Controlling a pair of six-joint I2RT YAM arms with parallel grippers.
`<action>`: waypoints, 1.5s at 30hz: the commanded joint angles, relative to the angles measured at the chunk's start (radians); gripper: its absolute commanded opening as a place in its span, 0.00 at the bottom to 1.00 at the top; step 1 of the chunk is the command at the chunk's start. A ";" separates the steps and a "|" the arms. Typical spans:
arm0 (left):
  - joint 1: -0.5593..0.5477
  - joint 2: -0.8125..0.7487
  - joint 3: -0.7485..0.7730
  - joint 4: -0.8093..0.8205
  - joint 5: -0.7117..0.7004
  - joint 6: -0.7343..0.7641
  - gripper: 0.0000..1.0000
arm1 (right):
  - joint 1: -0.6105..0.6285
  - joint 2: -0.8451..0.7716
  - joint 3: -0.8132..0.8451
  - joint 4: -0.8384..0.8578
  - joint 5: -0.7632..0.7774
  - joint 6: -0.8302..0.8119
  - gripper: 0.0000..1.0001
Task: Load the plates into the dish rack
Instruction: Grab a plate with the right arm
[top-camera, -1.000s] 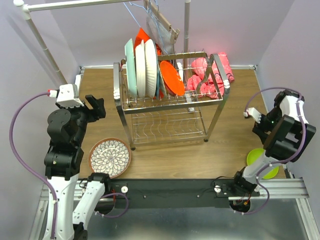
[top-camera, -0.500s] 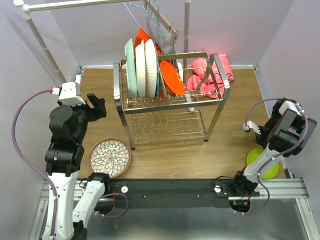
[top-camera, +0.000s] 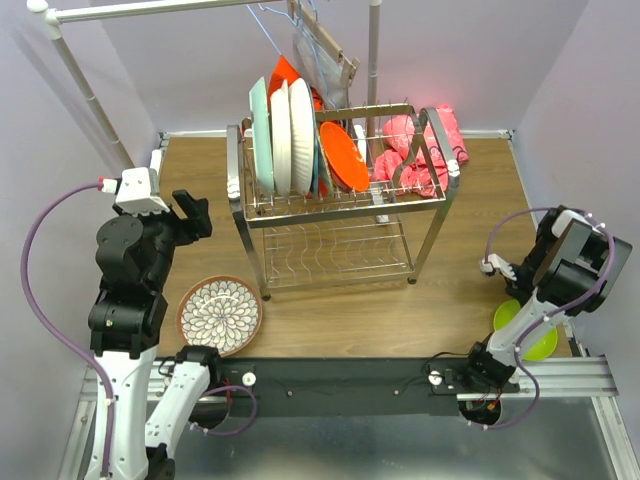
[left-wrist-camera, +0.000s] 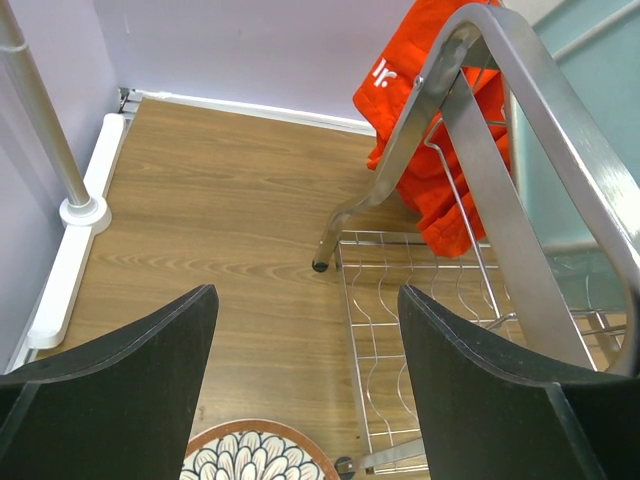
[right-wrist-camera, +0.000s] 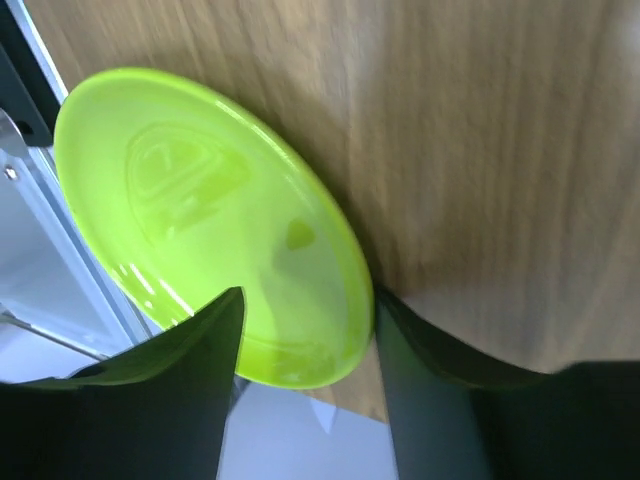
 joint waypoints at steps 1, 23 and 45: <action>0.006 -0.022 0.020 -0.031 0.003 0.018 0.82 | -0.007 0.010 -0.092 0.092 -0.027 -0.016 0.58; 0.004 -0.029 0.289 0.045 0.092 0.127 0.82 | -0.024 -0.085 0.299 -0.057 -0.438 0.197 0.01; 0.004 0.285 0.601 0.337 0.576 0.104 0.83 | -0.024 -0.266 1.082 0.288 -0.618 0.844 0.01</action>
